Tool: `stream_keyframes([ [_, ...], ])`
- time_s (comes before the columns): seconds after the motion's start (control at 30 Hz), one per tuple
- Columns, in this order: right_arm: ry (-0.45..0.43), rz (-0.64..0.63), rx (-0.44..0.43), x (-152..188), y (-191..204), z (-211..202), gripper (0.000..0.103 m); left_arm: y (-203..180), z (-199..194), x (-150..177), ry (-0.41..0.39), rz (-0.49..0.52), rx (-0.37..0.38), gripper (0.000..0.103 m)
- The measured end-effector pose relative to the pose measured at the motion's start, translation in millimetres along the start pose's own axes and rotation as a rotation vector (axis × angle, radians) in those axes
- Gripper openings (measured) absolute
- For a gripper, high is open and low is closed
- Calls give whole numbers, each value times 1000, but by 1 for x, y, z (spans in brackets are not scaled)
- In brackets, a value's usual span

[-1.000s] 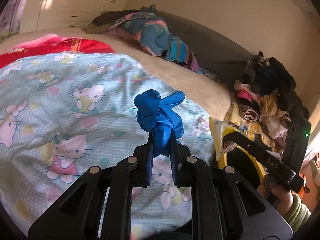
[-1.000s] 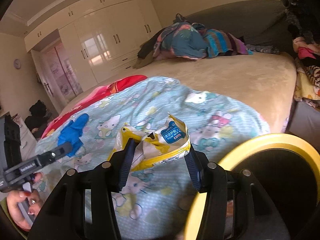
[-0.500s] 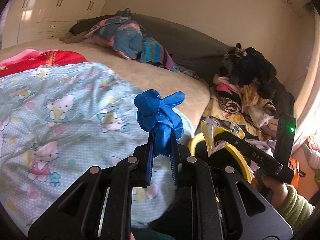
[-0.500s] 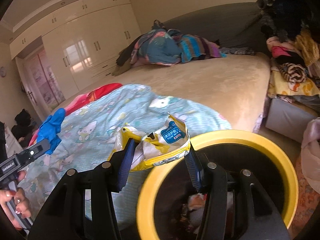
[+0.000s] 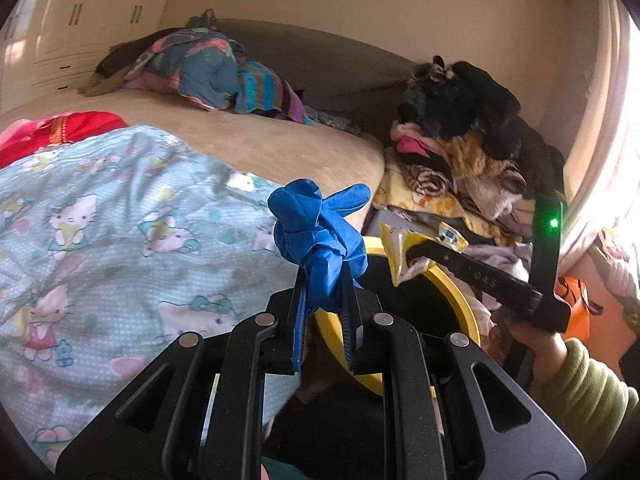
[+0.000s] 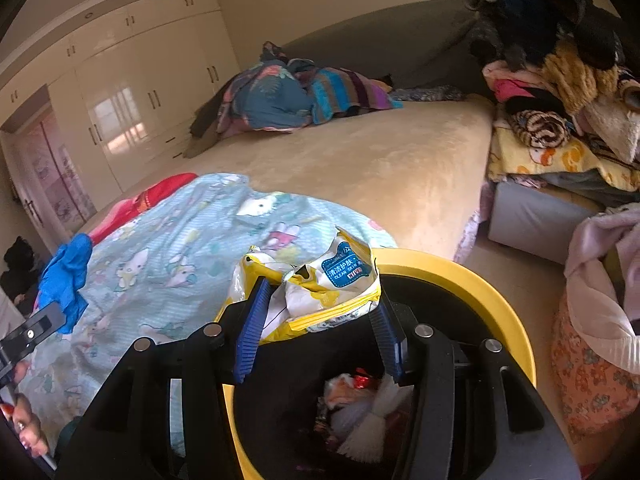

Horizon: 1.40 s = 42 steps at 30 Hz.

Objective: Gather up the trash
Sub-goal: 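Open the left tool over the bin while the right tool releases the chip bag inside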

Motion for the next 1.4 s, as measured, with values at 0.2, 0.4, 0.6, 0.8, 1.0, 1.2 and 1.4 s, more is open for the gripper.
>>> stream_keyframes([
  [0.2, 17, 38, 52, 7, -25, -6, 48, -22, 12, 11, 39, 39, 27, 10],
  [0.4, 45, 64, 78, 13, -45, -6, 48, -43, 30, 24, 91, 80, 47, 10],
  [0.6, 59, 95, 72, 17, -54, -10, 50, -65, 50, 40, 145, 117, 60, 10],
  [0.8, 57, 106, 46, 15, -50, -17, 69, -73, 66, 49, 174, 151, 50, 50],
  [1.0, 36, 79, 27, 13, -29, -19, 82, -44, 46, 35, 128, 101, -18, 83],
  [1.2, -45, -4, -38, 2, 19, -25, 95, -5, 16, 21, 78, 41, -115, 92],
  [1.4, -135, -49, -65, 1, 61, -33, 97, 41, -19, 16, 16, -13, -252, 92],
])
Point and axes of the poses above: each gripper's, at about its wrist camera, not at the fingertips, and z roughly the way its jaws point, y to its left, x to its underside, the point moved 9 cm from there along z, roughly the way its jaws point, and after that the axes turned 13 degrees about -x, right-handed, at the moved point
